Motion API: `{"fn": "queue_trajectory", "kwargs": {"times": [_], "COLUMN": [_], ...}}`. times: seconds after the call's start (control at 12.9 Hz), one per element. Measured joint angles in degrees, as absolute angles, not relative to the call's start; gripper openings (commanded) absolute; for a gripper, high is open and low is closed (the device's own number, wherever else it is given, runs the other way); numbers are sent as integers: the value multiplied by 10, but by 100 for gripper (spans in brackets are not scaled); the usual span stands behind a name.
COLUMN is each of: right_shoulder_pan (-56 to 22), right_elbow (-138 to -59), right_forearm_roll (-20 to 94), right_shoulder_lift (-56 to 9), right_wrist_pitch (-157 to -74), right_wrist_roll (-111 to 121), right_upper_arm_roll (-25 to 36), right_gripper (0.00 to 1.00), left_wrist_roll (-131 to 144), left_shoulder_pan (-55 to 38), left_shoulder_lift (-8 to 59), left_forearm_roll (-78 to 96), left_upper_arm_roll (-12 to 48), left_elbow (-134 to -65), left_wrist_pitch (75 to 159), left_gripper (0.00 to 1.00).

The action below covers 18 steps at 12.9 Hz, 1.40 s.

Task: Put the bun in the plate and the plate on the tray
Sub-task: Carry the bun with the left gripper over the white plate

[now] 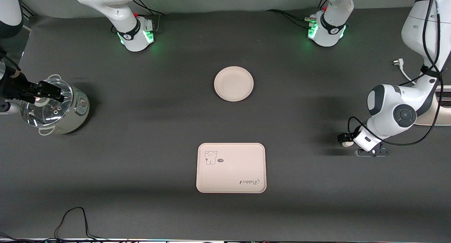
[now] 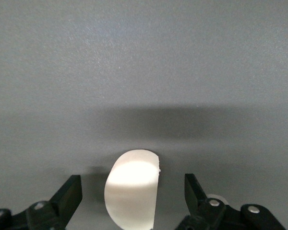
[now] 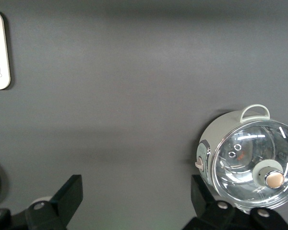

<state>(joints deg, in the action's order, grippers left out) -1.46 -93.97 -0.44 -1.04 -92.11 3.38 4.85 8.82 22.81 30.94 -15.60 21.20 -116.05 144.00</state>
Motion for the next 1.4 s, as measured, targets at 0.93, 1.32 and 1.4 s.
{"fn": "queue_trajectory", "kwargs": {"times": [0.93, 1.32, 1.4], "right_shoulder_pan": [-15, -15, -15], "right_elbow": [-940, -940, -940], "right_forearm_roll": [-4, -4, -4], "right_shoulder_lift": [-10, -10, -10], "right_wrist_pitch": [-914, -913, -913], "right_wrist_roll": [33, 33, 33], "right_upper_arm_roll": [47, 47, 47], "right_gripper": [100, 100, 100], "left_wrist_roll": [287, 489, 515], "left_shoulder_pan": [216, 132, 110], "left_shoulder_lift": [146, 101, 111], "left_forearm_roll": [-112, -66, -74], "left_upper_arm_roll": [456, 601, 601], "left_elbow": [-1140, -1131, -1136], "left_wrist_pitch": [1183, 1173, 1186], "left_gripper": [0, 0, 0]}}
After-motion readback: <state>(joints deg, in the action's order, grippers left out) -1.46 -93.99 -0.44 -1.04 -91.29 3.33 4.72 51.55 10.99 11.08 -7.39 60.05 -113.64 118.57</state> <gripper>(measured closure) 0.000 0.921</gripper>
